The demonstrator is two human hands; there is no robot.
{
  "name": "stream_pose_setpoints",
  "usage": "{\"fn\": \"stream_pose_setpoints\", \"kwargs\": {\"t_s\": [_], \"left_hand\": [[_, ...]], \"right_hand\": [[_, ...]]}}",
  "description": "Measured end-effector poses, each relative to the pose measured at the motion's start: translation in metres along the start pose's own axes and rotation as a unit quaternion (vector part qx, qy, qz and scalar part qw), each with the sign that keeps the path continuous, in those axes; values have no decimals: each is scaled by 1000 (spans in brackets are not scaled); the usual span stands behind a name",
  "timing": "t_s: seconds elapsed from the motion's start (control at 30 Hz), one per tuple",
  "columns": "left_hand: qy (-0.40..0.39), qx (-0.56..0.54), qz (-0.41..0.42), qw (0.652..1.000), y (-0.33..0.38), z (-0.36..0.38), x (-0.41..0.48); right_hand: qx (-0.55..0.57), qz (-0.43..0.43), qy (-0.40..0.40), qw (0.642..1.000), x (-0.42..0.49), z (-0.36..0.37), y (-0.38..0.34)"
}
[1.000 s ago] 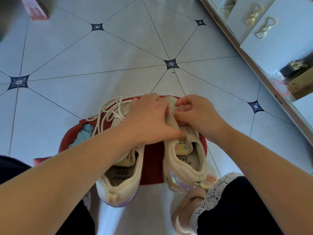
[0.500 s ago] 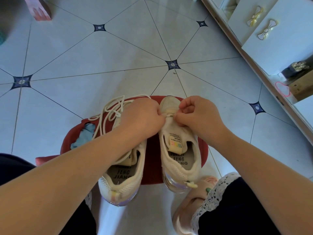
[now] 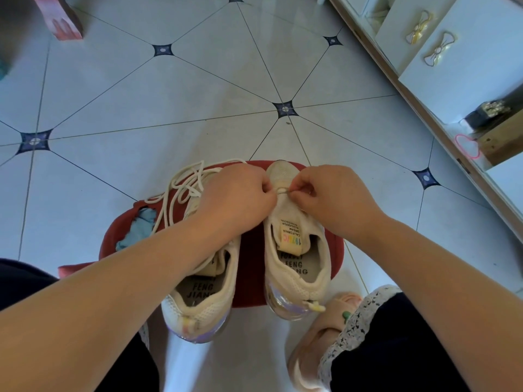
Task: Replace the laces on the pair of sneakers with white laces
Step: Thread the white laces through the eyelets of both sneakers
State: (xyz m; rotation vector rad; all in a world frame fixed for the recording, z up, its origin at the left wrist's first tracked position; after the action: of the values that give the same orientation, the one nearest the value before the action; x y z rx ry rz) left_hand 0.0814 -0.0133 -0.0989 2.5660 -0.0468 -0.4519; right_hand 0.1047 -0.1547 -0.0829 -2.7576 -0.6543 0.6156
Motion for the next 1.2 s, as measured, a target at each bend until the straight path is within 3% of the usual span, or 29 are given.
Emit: {"fn": "stream_pose_setpoints", "kwargs": {"t_s": [0.17, 0.3, 0.43, 0.57, 0.63, 0.87, 0.97, 1.07, 1.2], "left_hand": [[-18, 5, -15, 1000, 4, -4, 0], [-21, 26, -26, 999, 4, -10, -5], [-35, 24, -17, 999, 8, -10, -8], [-13, 18, 16, 1000, 9, -15, -2], [0, -37, 67, 997, 15, -16, 0], [4, -282, 109, 953, 26, -16, 2], [8, -265, 95, 959, 24, -14, 4], [24, -243, 81, 966, 24, -14, 6], [30, -245, 73, 966, 24, -11, 9]], "right_hand": [[-66, 26, 88, 994, -3, -24, 16], [-18, 93, 169, 981, -12, -50, 43], [26, 75, 191, 978, -17, -53, 36], [112, 2, 128, 985, -17, -50, 10], [150, -22, 104, 983, -16, -44, 0], [202, 23, 98, 974, -9, -31, 6], [233, 39, 74, 969, -8, -29, 10], [237, 51, -16, 970, -8, -24, 9], [160, 87, -120, 976, -9, -15, 5]]}}
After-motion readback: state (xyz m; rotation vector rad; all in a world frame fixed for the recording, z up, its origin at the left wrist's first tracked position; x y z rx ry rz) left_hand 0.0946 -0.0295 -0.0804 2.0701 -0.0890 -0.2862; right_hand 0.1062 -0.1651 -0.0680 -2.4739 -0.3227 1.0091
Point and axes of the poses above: each hand's wrist, its own x-axis towards the middle knuckle, its own z-axis out of the palm, y = z × x, the point moved 2 cm from there along x, towards the middle knuckle, and after that the axes turned 15 degrees about -y, right-handed, at the moved point
